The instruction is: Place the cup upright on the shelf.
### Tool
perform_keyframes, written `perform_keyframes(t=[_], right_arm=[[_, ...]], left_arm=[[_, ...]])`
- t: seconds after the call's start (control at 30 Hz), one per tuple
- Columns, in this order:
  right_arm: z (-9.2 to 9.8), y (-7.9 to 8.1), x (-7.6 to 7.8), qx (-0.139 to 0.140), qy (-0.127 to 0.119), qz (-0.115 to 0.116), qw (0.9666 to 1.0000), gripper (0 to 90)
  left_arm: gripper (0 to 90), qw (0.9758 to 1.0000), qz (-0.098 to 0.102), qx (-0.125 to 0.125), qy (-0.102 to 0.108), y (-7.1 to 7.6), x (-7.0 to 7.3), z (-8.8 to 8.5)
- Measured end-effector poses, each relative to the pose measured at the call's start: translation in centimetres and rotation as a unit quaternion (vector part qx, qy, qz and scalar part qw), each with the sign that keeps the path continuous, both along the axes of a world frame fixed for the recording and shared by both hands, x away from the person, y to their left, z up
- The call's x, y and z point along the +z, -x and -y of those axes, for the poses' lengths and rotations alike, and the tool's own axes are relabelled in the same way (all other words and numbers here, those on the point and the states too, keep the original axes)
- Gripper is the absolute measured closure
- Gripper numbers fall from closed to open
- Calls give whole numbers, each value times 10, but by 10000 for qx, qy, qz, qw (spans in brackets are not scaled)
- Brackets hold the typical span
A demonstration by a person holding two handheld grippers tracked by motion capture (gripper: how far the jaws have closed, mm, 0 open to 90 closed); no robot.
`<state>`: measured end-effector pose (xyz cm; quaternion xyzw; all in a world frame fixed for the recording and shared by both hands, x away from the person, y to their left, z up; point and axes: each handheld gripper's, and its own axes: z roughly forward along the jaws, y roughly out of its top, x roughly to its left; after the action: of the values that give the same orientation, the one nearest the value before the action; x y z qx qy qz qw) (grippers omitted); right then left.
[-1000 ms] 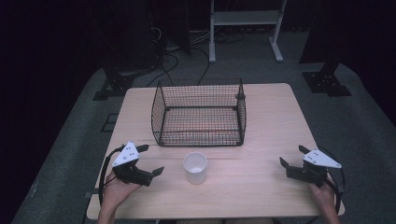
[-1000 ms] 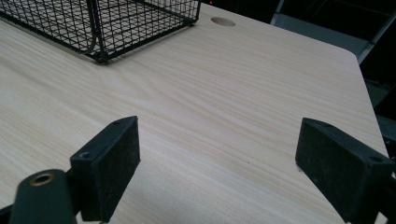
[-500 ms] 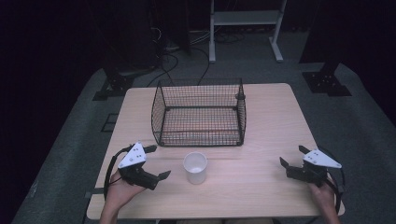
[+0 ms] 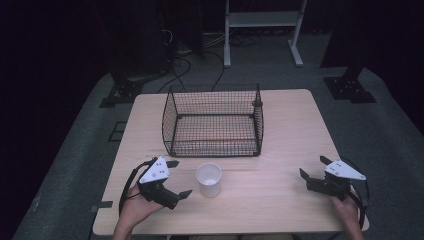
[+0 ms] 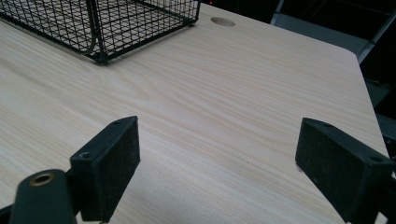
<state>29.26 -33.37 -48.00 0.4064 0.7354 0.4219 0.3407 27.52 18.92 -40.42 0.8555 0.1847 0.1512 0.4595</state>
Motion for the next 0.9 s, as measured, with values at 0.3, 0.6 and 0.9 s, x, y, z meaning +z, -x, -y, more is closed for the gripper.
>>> perform_keyframes(t=[0.3, 0.6, 0.9], right_arm=[[0, 0, 0, 1, 10, -2, 10000, 131], [0, 0, 0, 4, 11, -1, 10000, 131], [0, 0, 0, 21, 30, 9, 10000, 131]], left_arm=[[18, 9997, -88, -180, -102, -1, -4, 12], [18, 9990, -217, -308, -224, -6, -8, 25], [18, 9982, -252, -402, -359, -10, -12, 37]])
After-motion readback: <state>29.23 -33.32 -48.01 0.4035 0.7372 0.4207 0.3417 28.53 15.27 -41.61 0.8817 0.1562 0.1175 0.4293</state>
